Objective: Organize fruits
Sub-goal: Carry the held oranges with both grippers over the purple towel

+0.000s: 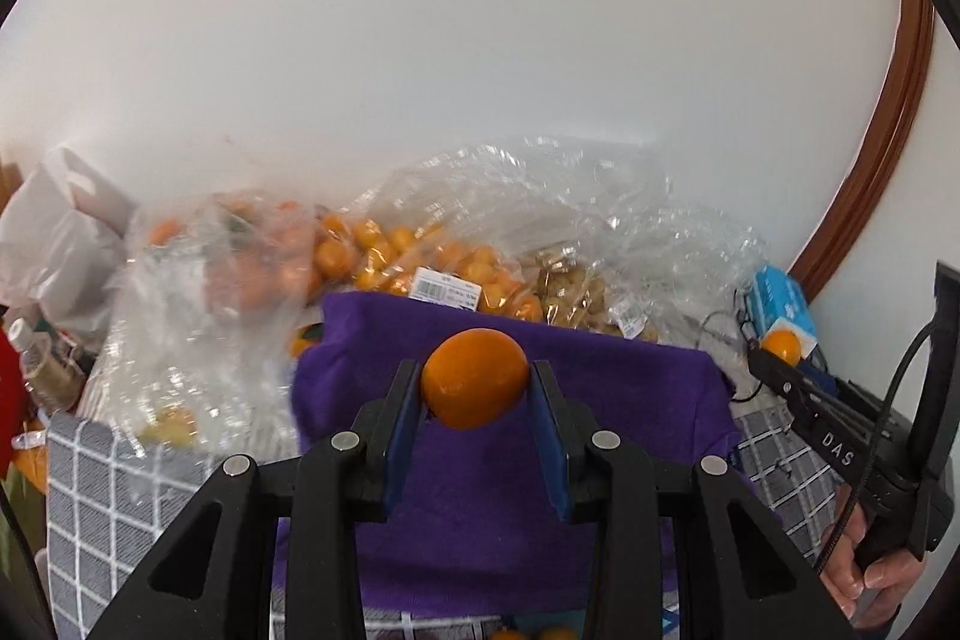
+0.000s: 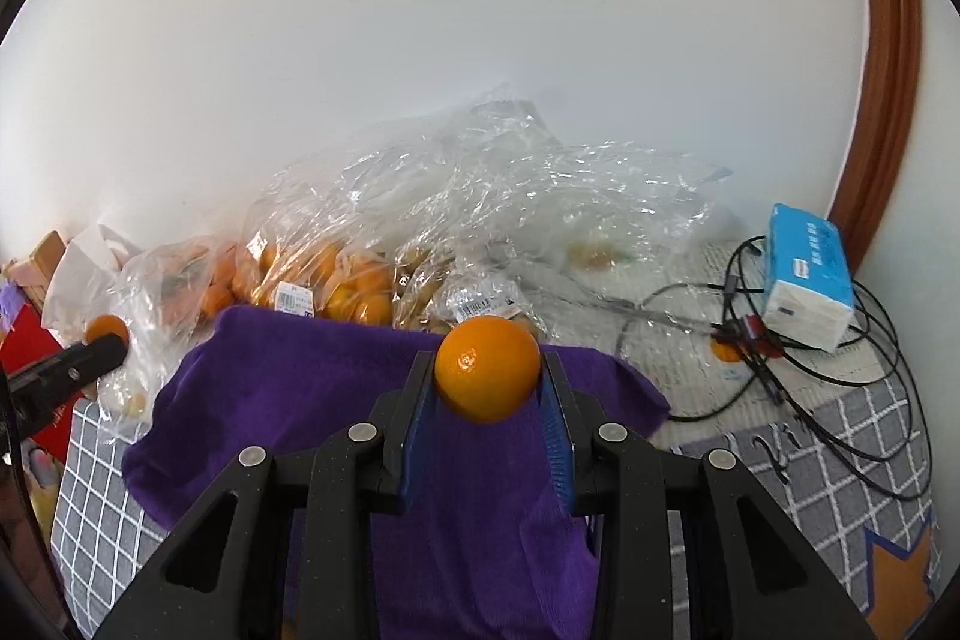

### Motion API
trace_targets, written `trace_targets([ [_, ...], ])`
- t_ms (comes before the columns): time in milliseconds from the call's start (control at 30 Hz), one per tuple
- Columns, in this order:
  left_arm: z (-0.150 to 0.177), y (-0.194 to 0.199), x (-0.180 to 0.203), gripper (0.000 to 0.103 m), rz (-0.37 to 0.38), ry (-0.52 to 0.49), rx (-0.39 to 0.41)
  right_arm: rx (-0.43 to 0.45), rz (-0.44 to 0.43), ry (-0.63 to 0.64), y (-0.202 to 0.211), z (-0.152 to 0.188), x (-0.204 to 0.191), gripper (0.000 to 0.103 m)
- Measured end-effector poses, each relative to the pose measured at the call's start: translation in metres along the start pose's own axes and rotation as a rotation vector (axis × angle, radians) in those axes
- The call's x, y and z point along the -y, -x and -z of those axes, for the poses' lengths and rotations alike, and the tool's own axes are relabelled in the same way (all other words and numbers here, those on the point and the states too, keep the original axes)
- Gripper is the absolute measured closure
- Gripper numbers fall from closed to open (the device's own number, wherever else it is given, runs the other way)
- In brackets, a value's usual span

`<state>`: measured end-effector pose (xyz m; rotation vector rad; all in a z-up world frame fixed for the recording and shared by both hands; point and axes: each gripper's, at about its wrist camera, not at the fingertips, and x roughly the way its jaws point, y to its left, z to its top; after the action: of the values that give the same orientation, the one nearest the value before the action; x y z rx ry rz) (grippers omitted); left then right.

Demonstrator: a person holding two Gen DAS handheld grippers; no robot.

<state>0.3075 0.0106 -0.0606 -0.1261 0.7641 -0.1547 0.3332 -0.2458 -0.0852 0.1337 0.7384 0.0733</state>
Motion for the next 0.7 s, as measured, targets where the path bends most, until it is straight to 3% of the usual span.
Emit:
trace_targets([
  [200,0.005,-0.040,-0.002,0.069,-0.040,-0.026,-0.065,-0.063,0.014,0.022,-0.031,0.006,0.005,0.069],
  [700,0.019,-0.080,-0.012,0.069,-0.064,-0.025,-0.142,-0.167,0.014,0.029,-0.073,0.023,0.013,0.069],
])
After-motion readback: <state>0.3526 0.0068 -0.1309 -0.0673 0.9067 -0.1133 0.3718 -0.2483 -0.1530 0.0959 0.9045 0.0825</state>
